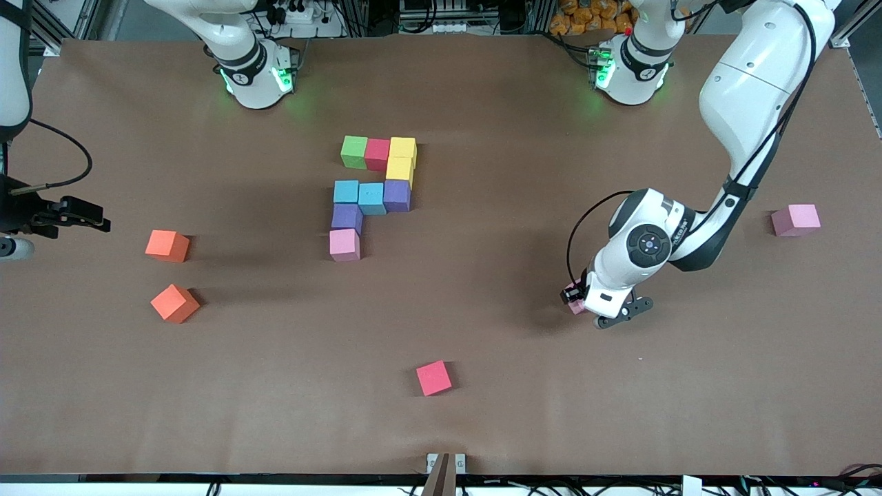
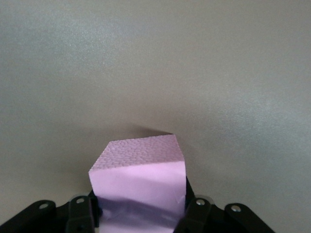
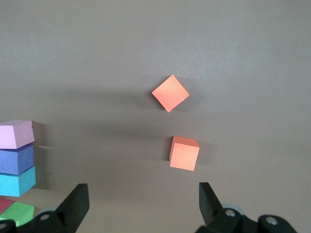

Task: Form number 2 with 11 blocks
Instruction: 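Carry the pink cube with the left gripper to the figure's bottom pink cube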

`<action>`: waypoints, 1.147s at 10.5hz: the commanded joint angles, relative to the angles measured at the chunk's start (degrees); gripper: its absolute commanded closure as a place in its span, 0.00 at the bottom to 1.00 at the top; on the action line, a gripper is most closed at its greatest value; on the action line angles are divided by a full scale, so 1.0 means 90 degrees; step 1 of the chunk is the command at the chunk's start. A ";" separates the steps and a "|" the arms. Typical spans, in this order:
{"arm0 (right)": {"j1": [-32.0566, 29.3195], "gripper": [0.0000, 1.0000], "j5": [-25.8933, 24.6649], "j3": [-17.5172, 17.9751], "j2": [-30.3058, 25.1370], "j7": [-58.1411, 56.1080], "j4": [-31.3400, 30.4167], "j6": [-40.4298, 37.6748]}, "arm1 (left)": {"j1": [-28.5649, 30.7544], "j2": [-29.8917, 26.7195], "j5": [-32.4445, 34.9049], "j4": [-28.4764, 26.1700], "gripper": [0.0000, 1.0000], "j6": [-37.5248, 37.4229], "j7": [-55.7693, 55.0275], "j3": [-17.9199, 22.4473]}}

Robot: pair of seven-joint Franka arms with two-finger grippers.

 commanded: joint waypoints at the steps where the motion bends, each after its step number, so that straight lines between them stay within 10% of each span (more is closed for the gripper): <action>1: -0.0059 0.00 0.0102 0.0013 0.0020 -0.0090 0.0069 -0.0071 | -0.0214 0.0031 -0.0029 0.0162 0.91 0.0031 -0.0793 -0.0040; 12: -0.0400 0.00 0.0102 0.0013 0.0108 -0.0432 0.0069 -0.0003 | -0.0673 -0.0067 -0.0605 0.0651 0.91 -0.0643 -0.3626 -0.1076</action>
